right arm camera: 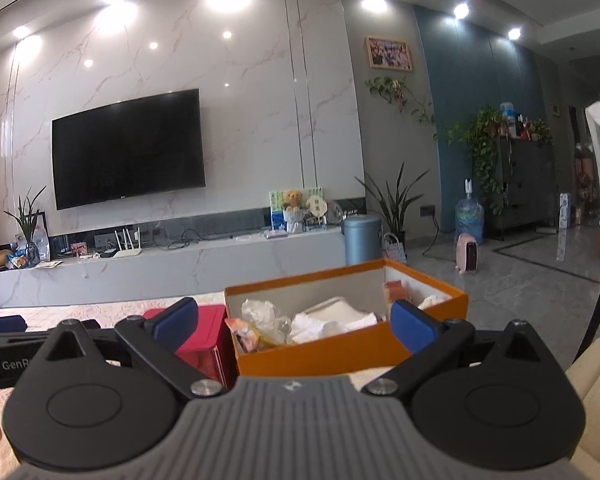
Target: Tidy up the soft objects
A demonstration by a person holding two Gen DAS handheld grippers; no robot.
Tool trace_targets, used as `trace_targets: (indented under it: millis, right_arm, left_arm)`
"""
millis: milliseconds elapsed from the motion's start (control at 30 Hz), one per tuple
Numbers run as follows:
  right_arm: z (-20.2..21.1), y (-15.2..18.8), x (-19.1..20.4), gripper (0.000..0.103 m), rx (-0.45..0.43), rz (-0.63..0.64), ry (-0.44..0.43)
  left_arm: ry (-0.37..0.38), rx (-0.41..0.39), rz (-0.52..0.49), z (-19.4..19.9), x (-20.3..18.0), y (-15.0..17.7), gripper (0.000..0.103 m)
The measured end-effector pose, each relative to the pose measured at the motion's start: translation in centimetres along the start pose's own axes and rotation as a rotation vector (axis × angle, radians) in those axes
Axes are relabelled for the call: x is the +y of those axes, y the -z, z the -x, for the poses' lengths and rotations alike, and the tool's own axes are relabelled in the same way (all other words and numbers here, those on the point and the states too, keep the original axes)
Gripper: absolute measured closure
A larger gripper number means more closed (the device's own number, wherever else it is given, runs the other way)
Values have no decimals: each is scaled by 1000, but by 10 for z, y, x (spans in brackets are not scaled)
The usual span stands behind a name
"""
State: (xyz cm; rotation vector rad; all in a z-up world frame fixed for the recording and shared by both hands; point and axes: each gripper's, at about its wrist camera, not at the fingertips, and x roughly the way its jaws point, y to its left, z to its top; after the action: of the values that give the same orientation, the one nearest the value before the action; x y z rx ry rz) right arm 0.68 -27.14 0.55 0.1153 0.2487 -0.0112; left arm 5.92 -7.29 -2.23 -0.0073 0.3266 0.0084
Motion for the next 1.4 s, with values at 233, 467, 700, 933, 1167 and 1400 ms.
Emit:
trace_targets:
  millis: [233, 467, 700, 933, 1167, 1400]
  right_arm:
    - [-16, 5, -4, 3, 100, -25, -5]
    - [-21, 8, -2, 3, 123, -8, -1]
    - [-23, 8, 0, 3, 136, 7, 5]
    - [-26, 8, -1, 3, 140, -3, 2]
    - [-27, 7, -3, 3, 149, -10, -2]
    - [-31, 7, -6, 3, 161, -30, -7]
  left_arm:
    - [-5, 81, 8, -5, -5, 6, 0]
    - [11, 116, 4, -3, -4, 13, 0]
    - [13, 113, 6, 0, -5, 11, 0]
    - [11, 118, 9, 0, -5, 11, 0]
    - [11, 118, 9, 1, -5, 11, 0]
    - [11, 118, 9, 1, -5, 11, 0]
